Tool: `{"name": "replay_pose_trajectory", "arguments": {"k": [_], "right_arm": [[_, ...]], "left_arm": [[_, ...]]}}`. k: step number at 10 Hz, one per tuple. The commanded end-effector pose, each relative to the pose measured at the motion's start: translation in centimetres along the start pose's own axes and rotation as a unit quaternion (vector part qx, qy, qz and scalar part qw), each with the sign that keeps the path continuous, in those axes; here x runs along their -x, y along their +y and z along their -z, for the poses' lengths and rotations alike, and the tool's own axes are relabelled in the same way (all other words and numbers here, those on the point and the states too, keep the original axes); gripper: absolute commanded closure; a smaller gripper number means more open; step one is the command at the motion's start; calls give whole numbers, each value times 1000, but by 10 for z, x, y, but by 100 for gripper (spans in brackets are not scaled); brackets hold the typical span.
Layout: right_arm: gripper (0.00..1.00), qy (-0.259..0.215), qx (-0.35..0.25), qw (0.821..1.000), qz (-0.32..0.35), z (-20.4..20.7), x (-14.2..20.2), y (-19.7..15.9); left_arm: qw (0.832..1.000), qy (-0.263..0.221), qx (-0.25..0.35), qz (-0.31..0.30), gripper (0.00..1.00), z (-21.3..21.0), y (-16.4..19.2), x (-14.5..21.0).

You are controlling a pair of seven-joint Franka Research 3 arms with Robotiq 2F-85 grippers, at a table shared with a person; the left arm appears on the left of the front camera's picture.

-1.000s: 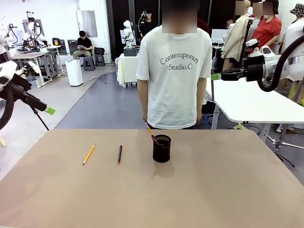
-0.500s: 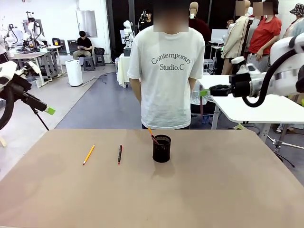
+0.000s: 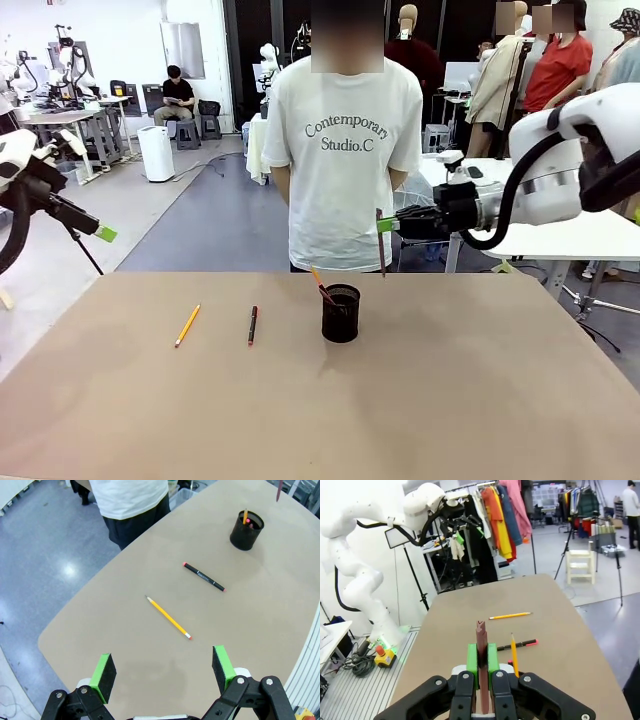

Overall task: Place the pens into the pen holder.
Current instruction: Pick up a writing instrument from the table and place it into the Pen holder.

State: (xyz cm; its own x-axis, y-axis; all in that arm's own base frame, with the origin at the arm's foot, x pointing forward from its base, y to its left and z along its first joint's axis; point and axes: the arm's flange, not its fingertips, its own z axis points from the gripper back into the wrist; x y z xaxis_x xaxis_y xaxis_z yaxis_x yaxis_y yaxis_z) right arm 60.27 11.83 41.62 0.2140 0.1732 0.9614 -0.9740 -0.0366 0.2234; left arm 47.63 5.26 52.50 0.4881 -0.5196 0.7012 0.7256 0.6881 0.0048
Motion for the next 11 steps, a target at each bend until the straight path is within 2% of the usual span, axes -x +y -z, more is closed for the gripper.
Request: {"name": "replay_pose_trajectory", "arguments": {"k": [1, 5, 7, 11], "right_arm": [[100, 18, -19, 1000, -6, 10, -2, -12], [100, 15, -34, 999, -27, 53, 15, -32], [100, 22, -31, 999, -32, 66, 25, -34], [100, 36, -6, 998, -58, 77, 44, -60]], "left_arm": [[1000, 0, 0, 4, 0, -1, 0, 0], [1000, 0, 0, 4, 0, -1, 0, 0], [1000, 0, 0, 4, 0, -1, 0, 0], [1000, 0, 0, 4, 0, -1, 0, 0]]}}
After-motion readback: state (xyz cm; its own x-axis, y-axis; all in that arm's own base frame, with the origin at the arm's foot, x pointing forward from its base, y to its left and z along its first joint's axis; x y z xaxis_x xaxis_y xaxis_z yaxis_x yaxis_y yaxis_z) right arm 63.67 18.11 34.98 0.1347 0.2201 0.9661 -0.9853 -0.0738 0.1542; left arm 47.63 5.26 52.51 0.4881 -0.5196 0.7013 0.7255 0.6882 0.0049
